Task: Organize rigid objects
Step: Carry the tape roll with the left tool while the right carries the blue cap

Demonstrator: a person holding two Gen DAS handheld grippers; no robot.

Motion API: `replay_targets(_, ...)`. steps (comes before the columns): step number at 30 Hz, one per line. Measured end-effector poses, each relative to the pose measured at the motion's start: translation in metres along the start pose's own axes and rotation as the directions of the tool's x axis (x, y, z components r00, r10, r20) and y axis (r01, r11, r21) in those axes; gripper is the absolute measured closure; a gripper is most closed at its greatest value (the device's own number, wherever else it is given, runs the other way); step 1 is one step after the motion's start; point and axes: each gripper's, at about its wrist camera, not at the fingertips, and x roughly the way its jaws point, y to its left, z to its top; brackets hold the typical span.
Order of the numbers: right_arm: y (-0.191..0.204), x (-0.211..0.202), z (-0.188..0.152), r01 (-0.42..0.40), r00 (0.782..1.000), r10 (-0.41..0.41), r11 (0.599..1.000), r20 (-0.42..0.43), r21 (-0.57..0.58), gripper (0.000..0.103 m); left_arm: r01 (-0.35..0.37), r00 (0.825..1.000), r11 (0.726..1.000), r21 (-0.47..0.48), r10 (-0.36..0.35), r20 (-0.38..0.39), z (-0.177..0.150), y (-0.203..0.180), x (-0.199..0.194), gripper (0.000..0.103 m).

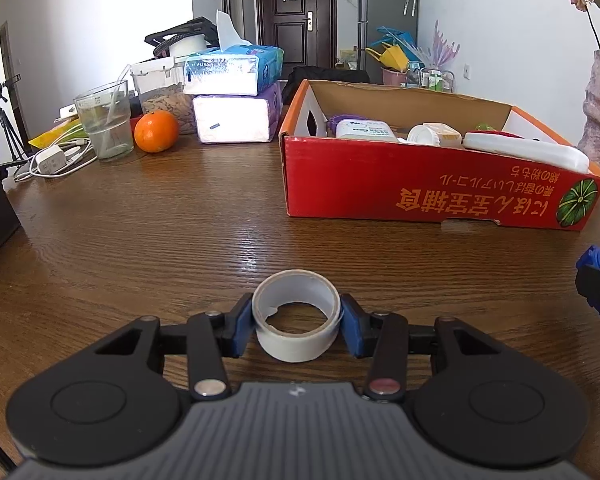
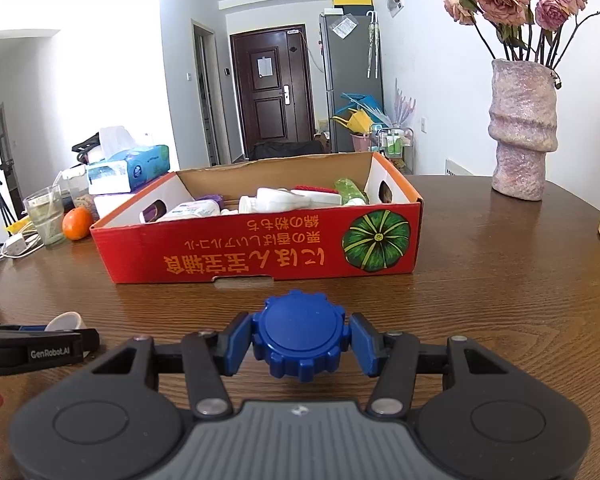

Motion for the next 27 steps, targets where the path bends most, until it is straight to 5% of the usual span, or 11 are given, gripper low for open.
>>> replay_targets(27, 0.004, -0.035, 0.013, -0.049, 0.991, 0.051, 0.999, 0.125, -0.018, 0.051, 0.015, 0.996, 1.0, 0.002, -0.015, 0.093, 0.004, -0.024, -0.041, 0.057)
